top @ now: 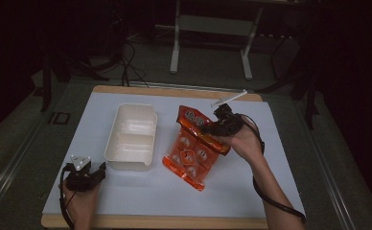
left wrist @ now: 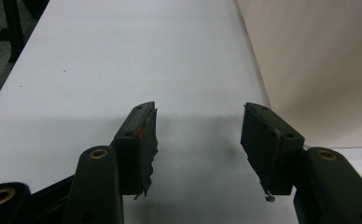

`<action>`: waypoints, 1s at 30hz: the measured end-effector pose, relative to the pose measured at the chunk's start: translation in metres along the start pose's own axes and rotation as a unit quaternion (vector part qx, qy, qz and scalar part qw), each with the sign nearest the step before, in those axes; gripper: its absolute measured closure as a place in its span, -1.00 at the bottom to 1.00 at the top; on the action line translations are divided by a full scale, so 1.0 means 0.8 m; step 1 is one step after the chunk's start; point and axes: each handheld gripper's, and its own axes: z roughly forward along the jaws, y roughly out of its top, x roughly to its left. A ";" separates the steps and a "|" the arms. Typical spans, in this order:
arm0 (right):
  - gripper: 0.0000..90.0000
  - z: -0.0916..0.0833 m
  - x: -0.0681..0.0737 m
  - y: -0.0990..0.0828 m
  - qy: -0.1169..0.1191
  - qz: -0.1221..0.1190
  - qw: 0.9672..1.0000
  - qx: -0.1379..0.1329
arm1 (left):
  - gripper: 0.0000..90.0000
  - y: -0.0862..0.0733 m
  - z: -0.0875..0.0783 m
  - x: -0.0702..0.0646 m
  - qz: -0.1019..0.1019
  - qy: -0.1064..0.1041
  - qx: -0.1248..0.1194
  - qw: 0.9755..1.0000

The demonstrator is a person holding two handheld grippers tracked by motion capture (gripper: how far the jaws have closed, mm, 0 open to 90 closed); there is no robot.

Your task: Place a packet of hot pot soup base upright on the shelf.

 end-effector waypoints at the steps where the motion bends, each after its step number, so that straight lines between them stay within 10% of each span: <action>1: 1.00 0.000 0.002 0.002 0.000 -0.003 1.000 0.001 | 0.02 0.000 0.000 0.000 0.000 0.000 -0.001 1.000; 30: 1.00 0.002 0.045 0.042 0.025 -0.039 0.999 0.005 | 0.00 0.001 -0.003 -0.002 0.011 -0.010 -0.021 1.000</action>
